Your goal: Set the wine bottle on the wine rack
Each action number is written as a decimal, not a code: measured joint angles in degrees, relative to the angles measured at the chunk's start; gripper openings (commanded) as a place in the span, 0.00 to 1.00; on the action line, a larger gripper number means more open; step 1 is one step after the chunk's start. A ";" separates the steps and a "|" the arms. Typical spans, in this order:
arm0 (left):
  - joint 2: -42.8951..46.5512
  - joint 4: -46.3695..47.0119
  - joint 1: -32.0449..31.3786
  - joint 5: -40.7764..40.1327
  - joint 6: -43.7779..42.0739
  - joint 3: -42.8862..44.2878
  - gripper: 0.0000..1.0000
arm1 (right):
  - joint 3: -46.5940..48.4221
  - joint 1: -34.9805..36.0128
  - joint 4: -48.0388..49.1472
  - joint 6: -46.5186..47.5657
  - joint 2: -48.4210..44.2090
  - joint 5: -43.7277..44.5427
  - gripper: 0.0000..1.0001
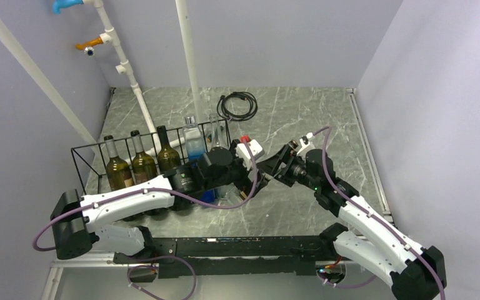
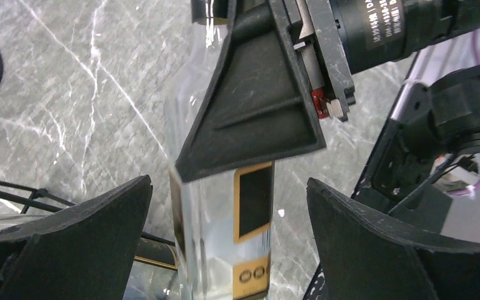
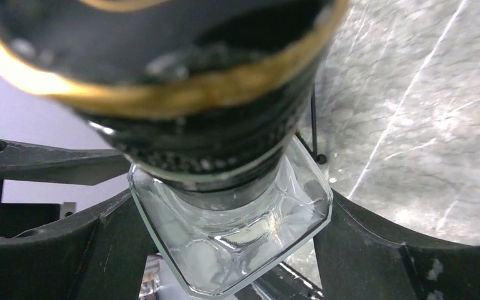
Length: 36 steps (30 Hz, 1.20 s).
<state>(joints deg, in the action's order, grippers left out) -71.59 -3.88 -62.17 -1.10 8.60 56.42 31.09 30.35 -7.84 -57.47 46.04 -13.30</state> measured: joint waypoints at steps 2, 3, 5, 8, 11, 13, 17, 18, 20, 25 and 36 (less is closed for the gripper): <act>-1.11 -0.39 -1.18 -2.23 -0.57 0.02 0.99 | 0.00 2.58 1.01 -1.29 0.92 1.46 0.00; -1.84 -0.85 -1.77 -3.43 -0.87 0.07 0.99 | 0.00 3.85 1.20 -1.77 1.25 2.45 0.00; -3.17 -1.88 -2.56 -5.51 -1.38 0.07 1.00 | 0.02 5.92 1.44 -2.56 1.68 3.85 0.00; -4.39 -3.30 -3.08 -8.26 -1.75 0.13 0.99 | 0.26 7.32 1.27 -3.23 1.75 5.84 0.00; -4.83 -4.13 -3.17 -10.75 -2.10 0.17 1.00 | 1.77 7.69 0.33 -3.34 1.77 7.93 0.00; -4.96 -4.28 -3.21 -12.07 -2.29 0.20 0.97 | 2.93 7.91 0.39 -3.41 1.75 9.16 0.00; -5.16 -4.61 -3.34 -14.80 -2.93 0.72 0.90 | 3.96 8.52 1.66 -4.11 1.75 10.40 0.00; -5.16 -4.55 -3.34 -15.32 -3.08 0.76 0.90 | 4.00 8.87 1.90 -4.26 1.86 10.49 0.00; -5.16 -4.55 -3.45 -15.91 -3.48 0.81 0.88 | 4.46 9.49 1.88 -4.48 2.49 10.78 0.00; -4.50 -4.57 -3.61 -16.35 -4.55 0.79 0.68 | 5.01 11.17 2.78 -4.50 4.44 10.84 0.00; -2.86 -3.02 -4.35 -17.99 -10.21 0.79 0.00 | 8.20 11.50 1.55 -1.73 4.87 11.37 0.73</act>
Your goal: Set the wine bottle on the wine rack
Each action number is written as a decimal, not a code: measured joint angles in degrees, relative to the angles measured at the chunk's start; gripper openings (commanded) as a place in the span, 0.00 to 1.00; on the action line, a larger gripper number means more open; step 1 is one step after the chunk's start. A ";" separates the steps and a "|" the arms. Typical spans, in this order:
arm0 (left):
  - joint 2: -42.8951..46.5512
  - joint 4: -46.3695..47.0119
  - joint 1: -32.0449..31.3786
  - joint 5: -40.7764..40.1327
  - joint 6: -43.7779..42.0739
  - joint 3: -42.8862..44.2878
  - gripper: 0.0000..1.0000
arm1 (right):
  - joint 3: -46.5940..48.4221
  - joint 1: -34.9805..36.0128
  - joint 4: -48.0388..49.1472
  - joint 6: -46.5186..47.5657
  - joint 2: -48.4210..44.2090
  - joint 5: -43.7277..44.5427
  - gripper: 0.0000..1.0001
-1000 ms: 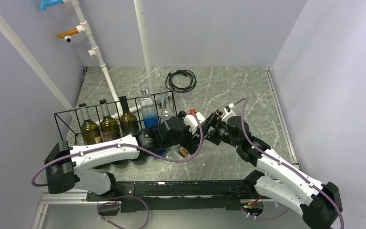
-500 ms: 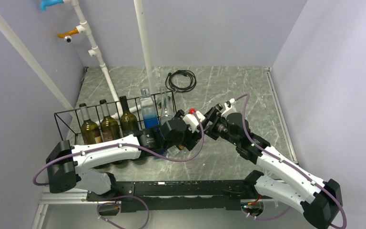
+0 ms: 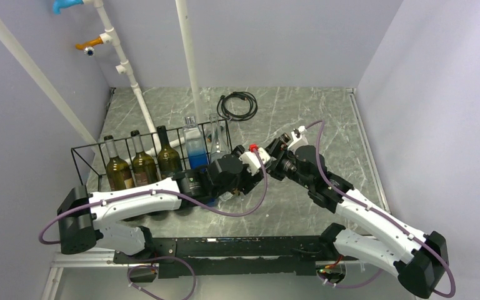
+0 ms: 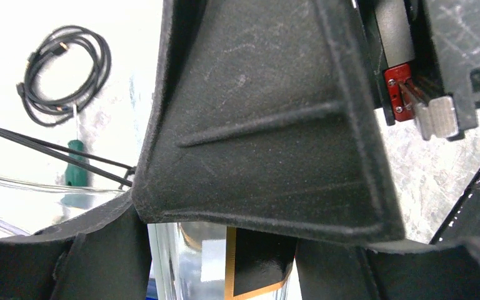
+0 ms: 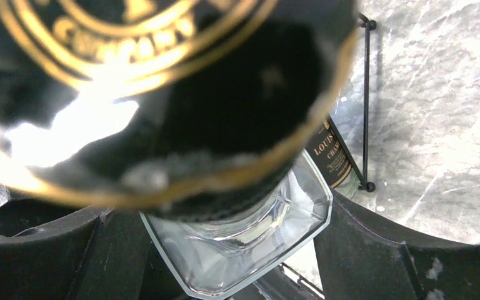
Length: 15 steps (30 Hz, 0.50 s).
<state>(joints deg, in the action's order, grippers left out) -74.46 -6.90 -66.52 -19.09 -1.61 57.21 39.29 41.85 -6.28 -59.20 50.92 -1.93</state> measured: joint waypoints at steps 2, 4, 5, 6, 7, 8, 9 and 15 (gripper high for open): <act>0.94 0.68 -0.02 -0.24 -0.90 -0.24 0.00 | 1.20 0.13 -0.55 0.85 -0.13 0.26 0.87; 2.36 2.49 -0.07 -0.15 -1.88 -1.49 0.00 | 2.10 0.42 -1.27 1.42 -0.52 0.52 0.93; 3.15 3.34 -0.11 0.11 -2.21 -2.32 0.00 | 2.60 0.57 -1.75 2.14 -0.98 0.42 0.97; 4.00 3.45 -0.11 0.15 -2.21 -3.08 0.00 | 3.17 0.63 -2.21 2.80 -1.51 0.72 0.99; 4.94 2.89 0.04 -0.04 -2.29 -4.09 0.00 | 4.24 0.59 -3.08 3.78 -2.43 1.44 0.99; 5.38 2.40 0.15 -0.28 -2.25 -4.63 0.00 | 5.42 0.55 -3.72 4.74 -3.37 2.14 0.99; 5.57 1.68 0.31 -0.44 -1.90 -4.90 0.00 | 6.54 0.46 -4.33 6.14 -4.26 3.04 0.99; 5.68 0.31 0.59 -0.76 -2.47 -5.57 0.00 | 9.86 0.17 -4.35 10.01 -7.17 6.43 0.99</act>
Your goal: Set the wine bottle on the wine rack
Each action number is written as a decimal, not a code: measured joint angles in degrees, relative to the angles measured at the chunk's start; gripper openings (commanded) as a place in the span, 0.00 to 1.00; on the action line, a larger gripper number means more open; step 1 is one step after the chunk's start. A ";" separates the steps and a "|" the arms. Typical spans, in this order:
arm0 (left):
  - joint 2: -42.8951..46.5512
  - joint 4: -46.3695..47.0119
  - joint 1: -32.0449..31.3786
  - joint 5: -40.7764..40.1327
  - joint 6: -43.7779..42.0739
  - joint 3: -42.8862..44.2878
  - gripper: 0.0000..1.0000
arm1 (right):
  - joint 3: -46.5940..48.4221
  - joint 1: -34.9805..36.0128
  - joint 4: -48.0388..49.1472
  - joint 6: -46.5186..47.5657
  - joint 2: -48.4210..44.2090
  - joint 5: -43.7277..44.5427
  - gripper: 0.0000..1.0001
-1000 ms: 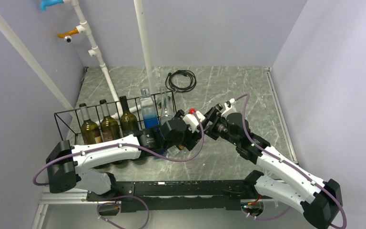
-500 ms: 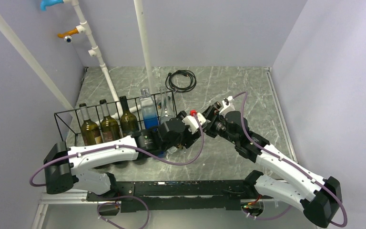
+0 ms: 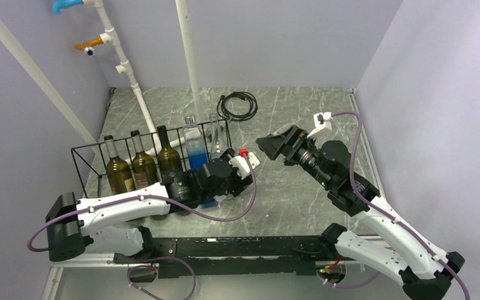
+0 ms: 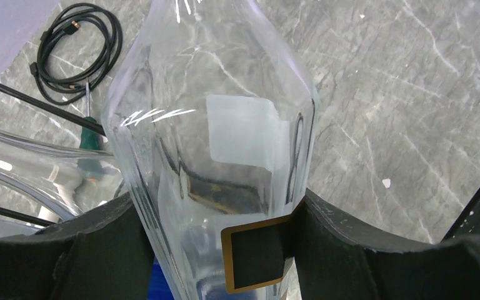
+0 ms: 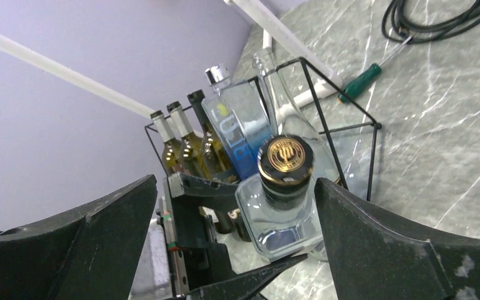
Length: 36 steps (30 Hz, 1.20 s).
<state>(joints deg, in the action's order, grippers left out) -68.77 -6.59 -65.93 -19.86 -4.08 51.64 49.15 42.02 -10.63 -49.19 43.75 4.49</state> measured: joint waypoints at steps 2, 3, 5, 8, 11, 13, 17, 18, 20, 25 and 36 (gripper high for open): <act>0.00 -0.37 0.00 0.00 -0.24 -0.48 0.00 | 1.57 0.00 -0.92 1.40 0.37 1.20 0.99; 0.00 -0.31 0.00 0.00 -0.35 -0.72 0.00 | 2.23 0.00 -1.42 1.84 0.57 1.62 0.99; 0.00 -0.33 0.00 -0.02 -0.48 -1.09 0.00 | 3.37 0.00 -2.75 2.78 0.83 2.78 0.98; 0.04 -0.28 0.00 0.42 -0.81 -1.38 0.00 | 3.65 0.00 -3.61 3.87 0.61 4.61 0.87; 0.61 -0.15 0.00 1.31 -0.76 -1.88 0.00 | 3.61 0.00 -4.02 4.28 0.48 5.79 0.83; 1.09 -0.02 0.00 2.05 -0.74 -2.25 0.00 | 3.61 0.00 -4.02 4.44 0.48 5.99 0.79; 2.34 0.57 0.00 4.20 -0.66 -3.19 0.00 | 3.52 0.00 -3.98 4.44 0.92 5.64 0.68; 2.51 0.74 0.00 4.57 -0.66 -3.32 0.00 | 3.37 0.00 -3.89 4.37 1.11 5.44 0.67; 2.60 1.20 0.00 5.14 -0.66 -3.41 0.00 | 2.49 0.00 -3.32 4.04 1.38 4.63 0.65; 2.62 1.73 0.00 5.64 -0.66 -3.41 0.00 | -0.22 0.00 -1.95 2.91 3.63 1.57 0.46; 1.70 -1.60 -0.17 4.37 0.22 -1.62 0.39 | -2.12 -0.46 0.52 2.49 5.57 -1.22 0.00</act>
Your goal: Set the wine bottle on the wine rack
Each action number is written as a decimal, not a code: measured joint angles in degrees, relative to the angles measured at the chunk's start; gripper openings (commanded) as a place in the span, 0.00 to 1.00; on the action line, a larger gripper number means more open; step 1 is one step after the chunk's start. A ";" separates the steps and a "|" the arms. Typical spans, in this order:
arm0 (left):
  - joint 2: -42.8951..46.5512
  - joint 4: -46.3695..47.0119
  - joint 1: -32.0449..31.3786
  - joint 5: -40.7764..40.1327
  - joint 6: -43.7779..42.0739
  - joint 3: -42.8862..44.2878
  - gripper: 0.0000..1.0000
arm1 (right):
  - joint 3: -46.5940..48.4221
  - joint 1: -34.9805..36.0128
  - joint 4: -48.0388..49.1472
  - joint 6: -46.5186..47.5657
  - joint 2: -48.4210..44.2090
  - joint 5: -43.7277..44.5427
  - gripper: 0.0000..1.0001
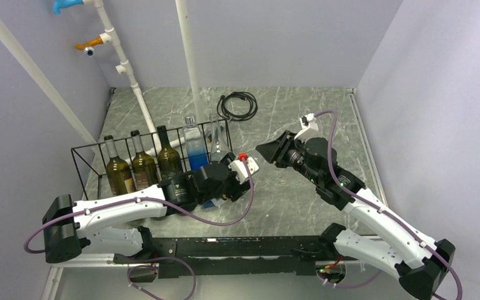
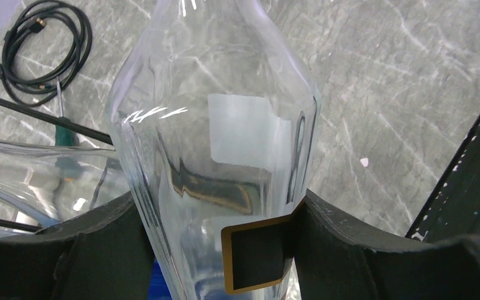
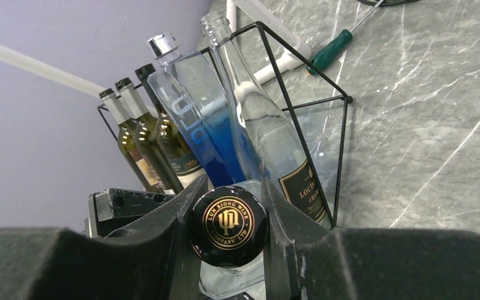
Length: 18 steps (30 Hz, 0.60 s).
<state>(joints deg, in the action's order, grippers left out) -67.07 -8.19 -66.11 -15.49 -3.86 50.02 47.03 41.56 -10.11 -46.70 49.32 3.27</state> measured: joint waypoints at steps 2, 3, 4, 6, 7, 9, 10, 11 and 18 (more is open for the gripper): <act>-1.09 -2.16 -0.04 -0.83 0.31 1.44 0.58 | -0.81 -0.33 1.29 -0.46 0.13 -0.42 0.00; -1.51 -2.84 -0.07 -1.11 0.50 1.90 0.67 | -0.85 -0.50 1.55 -0.52 0.46 -0.68 0.00; -1.95 -3.67 -0.04 -1.60 0.72 2.38 0.75 | -0.85 -0.61 1.84 -0.50 0.92 -0.92 0.00; -2.25 -4.33 -0.02 -2.49 1.33 2.51 0.88 | -0.83 -0.72 2.62 -0.46 1.97 -1.77 0.00; -2.32 -4.02 -0.02 -2.75 1.62 2.56 0.90 | -0.85 -0.66 2.69 -0.50 2.51 -2.71 0.00; -2.32 -2.86 0.09 -3.43 2.08 3.19 0.92 | -1.38 -0.13 2.89 -0.90 3.28 -4.48 0.00; -2.32 -2.69 0.07 -3.52 2.25 3.54 0.93 | -1.79 0.00 3.28 -1.18 3.39 -5.16 0.00; -2.32 -2.40 0.00 -3.65 2.38 3.65 0.94 | -2.03 0.00 3.34 -1.42 3.37 -5.51 0.00; -2.56 -1.49 -0.09 -3.72 2.64 3.78 0.95 | -2.34 -0.02 3.41 -1.44 3.17 -6.49 0.00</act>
<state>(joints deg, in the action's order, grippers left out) -69.63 -9.67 -66.19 -19.20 -1.21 53.80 44.69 41.54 -6.70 -48.14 52.49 -3.22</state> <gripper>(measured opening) 0.953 0.351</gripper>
